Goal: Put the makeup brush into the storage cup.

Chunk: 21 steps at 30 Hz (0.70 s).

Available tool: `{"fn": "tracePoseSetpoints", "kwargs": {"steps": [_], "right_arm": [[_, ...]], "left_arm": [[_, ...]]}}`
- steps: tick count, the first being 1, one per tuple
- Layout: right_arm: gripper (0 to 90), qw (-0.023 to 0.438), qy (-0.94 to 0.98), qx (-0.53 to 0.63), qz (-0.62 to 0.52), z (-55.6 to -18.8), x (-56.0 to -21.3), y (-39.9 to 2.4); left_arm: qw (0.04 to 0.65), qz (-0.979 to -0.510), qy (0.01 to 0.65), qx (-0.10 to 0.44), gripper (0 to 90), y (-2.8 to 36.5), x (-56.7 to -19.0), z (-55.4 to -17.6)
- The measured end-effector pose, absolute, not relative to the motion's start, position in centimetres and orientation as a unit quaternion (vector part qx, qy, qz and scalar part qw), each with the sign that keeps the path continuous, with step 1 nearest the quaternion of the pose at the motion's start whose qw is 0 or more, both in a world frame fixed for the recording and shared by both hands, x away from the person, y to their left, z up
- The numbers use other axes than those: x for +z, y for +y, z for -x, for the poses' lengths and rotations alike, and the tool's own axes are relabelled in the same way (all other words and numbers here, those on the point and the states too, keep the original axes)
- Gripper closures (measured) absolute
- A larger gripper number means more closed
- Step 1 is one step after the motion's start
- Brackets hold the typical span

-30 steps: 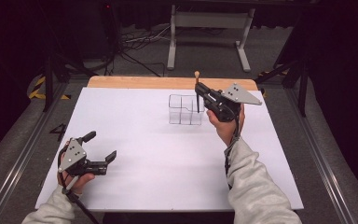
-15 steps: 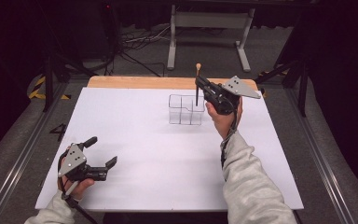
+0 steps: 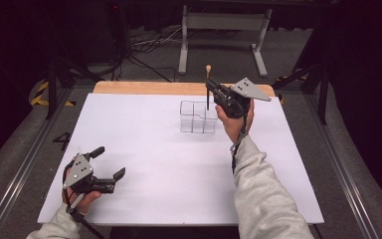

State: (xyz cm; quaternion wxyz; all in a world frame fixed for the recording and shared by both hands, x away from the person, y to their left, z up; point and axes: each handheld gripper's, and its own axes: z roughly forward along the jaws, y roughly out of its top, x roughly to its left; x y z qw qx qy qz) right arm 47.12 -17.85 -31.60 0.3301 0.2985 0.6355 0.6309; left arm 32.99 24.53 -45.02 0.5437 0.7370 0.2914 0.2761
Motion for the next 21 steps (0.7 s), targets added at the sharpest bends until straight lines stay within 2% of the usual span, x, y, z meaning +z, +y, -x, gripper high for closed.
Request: {"fn": "tracePoseSetpoints", "kwargs": {"steps": [21], "right_arm": [[84.8, 0.324, 0.629, 0.631, -0.318, -48.9, -32.8, -16.0]], "left_arm": [[0.549, -0.737, 0.284, 0.272, 2.8, 24.6, -45.0, -32.8]]}}
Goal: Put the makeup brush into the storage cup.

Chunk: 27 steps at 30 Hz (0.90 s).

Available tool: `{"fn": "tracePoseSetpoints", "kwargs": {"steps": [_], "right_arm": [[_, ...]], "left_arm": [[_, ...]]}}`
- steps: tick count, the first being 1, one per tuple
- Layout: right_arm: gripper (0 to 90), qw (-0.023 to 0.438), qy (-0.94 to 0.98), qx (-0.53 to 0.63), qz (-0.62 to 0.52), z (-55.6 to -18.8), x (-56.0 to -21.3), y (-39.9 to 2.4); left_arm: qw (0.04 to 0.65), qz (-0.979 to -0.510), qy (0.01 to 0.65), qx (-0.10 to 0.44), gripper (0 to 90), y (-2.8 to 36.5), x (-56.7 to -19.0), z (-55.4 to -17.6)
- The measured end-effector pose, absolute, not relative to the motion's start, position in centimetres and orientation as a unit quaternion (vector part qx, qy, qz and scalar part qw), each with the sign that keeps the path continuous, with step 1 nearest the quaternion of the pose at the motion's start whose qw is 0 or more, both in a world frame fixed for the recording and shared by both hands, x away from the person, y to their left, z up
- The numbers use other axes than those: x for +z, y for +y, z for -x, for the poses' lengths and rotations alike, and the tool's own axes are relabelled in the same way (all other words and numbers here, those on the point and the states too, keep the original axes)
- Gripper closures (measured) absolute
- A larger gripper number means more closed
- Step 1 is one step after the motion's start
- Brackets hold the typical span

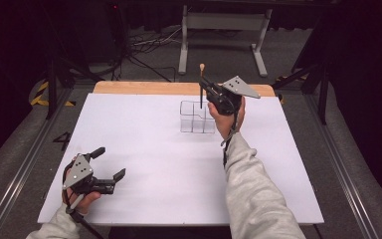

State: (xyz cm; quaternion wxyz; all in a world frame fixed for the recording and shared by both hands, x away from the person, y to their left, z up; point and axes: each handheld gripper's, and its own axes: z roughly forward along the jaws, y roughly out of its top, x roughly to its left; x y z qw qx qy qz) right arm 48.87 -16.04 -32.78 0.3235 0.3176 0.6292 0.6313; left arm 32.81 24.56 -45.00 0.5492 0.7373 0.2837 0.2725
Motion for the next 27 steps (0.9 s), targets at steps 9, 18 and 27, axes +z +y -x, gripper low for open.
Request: {"fn": "tracePoseSetpoints", "kwargs": {"steps": [9, 18, 27], "right_arm": [[84.9, 0.325, 0.632, 0.626, -0.321, -49.2, -33.8, -15.3], [84.9, 0.319, 0.63, 0.622, -0.338, -50.3, -35.5, -15.5], [84.8, 0.308, 0.624, 0.621, -0.361, -51.2, -36.5, -16.6]], "left_arm": [[0.55, -0.737, 0.283, 0.272, 2.9, 24.7, -45.0, -32.8], [0.548, -0.736, 0.29, 0.273, 2.9, 25.0, -45.1, -32.8], [0.54, -0.742, 0.284, 0.279, 2.9, 24.8, -45.1, -32.3]]}}
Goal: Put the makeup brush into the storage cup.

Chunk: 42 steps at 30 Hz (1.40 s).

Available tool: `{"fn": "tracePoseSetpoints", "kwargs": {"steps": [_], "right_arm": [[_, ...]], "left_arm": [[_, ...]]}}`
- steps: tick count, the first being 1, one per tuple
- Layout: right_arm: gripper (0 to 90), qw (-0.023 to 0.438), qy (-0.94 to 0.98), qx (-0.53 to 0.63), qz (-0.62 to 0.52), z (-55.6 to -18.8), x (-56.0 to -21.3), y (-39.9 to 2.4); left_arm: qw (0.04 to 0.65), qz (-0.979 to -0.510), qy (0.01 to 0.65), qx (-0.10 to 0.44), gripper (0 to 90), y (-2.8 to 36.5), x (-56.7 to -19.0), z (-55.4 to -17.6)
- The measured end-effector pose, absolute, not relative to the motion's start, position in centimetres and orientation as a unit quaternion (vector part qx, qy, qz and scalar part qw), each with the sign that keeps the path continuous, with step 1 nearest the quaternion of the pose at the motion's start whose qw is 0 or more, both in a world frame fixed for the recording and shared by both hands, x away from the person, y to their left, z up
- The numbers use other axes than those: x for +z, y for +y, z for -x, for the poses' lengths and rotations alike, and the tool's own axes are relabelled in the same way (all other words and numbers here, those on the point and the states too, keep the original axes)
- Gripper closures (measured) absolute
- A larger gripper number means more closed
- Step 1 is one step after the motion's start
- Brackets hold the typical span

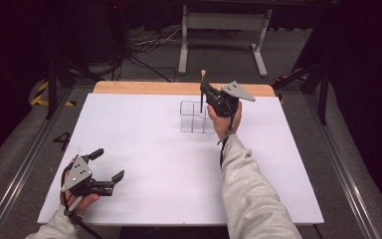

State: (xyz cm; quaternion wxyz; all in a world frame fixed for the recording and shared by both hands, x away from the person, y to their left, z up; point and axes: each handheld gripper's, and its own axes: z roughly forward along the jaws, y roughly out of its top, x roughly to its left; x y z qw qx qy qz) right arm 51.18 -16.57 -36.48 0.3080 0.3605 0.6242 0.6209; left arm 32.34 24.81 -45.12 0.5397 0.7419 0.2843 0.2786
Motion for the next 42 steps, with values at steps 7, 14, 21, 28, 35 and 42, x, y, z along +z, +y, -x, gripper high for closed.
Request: {"fn": "tracePoseSetpoints", "kwargs": {"steps": [7, 14, 21, 28, 35, 42], "right_arm": [[84.9, 0.298, 0.628, 0.616, -0.371, -51.1, -37.6, -16.5], [84.8, 0.294, 0.634, 0.607, -0.377, -50.8, -38.6, -16.4], [84.8, 0.279, 0.634, 0.612, -0.381, -50.7, -39.1, -16.4], [84.8, 0.284, 0.645, 0.603, -0.374, -50.5, -39.2, -15.8], [84.7, 0.285, 0.646, 0.603, -0.371, -50.4, -39.0, -15.6], [84.6, 0.285, 0.644, 0.604, -0.372, -50.5, -39.0, -15.8]], "left_arm": [[0.539, -0.739, 0.289, 0.281, 3.0, 25.1, -45.2, -32.0], [0.543, -0.737, 0.286, 0.282, 2.9, 25.3, -45.1, -31.7], [0.542, -0.738, 0.285, 0.283, 2.9, 25.2, -45.1, -31.8], [0.545, -0.738, 0.28, 0.281, 2.9, 25.2, -45.0, -31.7], [0.547, -0.738, 0.282, 0.279, 3.0, 25.3, -44.9, -31.6], [0.543, -0.74, 0.282, 0.279, 3.0, 25.2, -45.0, -31.6]]}}
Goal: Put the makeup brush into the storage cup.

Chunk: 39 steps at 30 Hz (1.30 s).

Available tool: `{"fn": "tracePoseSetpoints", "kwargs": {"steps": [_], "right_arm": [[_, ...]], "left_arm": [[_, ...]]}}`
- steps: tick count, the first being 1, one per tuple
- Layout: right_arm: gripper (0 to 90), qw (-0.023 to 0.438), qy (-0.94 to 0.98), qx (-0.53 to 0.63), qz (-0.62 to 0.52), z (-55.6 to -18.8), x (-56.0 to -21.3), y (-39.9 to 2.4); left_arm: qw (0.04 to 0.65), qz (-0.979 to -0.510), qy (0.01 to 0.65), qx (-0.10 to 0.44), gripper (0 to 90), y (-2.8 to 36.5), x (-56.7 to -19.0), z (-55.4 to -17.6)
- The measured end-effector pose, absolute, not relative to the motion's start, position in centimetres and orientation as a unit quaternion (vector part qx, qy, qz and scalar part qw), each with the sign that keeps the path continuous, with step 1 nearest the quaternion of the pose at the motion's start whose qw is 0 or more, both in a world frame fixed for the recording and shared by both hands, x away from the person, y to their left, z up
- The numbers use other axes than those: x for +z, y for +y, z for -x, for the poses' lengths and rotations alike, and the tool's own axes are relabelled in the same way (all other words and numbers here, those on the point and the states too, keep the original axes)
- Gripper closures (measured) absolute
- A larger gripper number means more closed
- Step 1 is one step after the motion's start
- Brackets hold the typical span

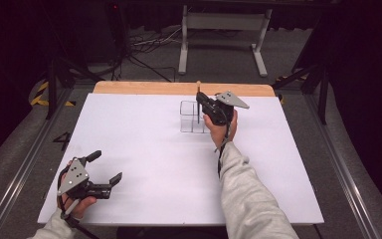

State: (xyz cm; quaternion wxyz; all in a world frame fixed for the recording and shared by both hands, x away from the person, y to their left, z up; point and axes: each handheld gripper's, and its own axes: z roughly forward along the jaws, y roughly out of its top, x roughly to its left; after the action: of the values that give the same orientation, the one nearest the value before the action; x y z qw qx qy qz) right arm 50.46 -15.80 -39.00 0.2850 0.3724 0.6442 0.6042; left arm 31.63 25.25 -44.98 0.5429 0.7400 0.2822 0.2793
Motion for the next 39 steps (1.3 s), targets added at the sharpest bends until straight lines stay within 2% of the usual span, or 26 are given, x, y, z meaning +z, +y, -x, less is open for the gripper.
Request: {"fn": "tracePoseSetpoints", "kwargs": {"steps": [9, 12, 15, 30, 39], "right_arm": [[83.1, 0.289, 0.639, 0.603, -0.381, -50.5, -38.8, -16.2], [77.0, 0.291, 0.638, 0.603, -0.381, -50.4, -38.6, -16.5], [77.1, 0.288, 0.639, 0.604, -0.38, -50.3, -38.5, -16.7], [47.4, 0.318, 0.633, 0.602, -0.368, -49.3, -36.9, -17.4], [38.4, 0.332, 0.624, 0.605, -0.365, -48.9, -36.3, -17.9]], "left_arm": [[0.543, -0.74, 0.281, 0.282, 3.0, 25.2, -45.0, -31.6], [0.543, -0.74, 0.281, 0.28, 3.0, 25.2, -45.0, -31.6], [0.542, -0.741, 0.281, 0.28, 3.0, 25.1, -45.0, -31.5], [0.542, -0.741, 0.282, 0.28, 3.0, 25.1, -45.0, -31.6], [0.541, -0.74, 0.285, 0.28, 3.0, 25.1, -45.1, -31.6]]}}
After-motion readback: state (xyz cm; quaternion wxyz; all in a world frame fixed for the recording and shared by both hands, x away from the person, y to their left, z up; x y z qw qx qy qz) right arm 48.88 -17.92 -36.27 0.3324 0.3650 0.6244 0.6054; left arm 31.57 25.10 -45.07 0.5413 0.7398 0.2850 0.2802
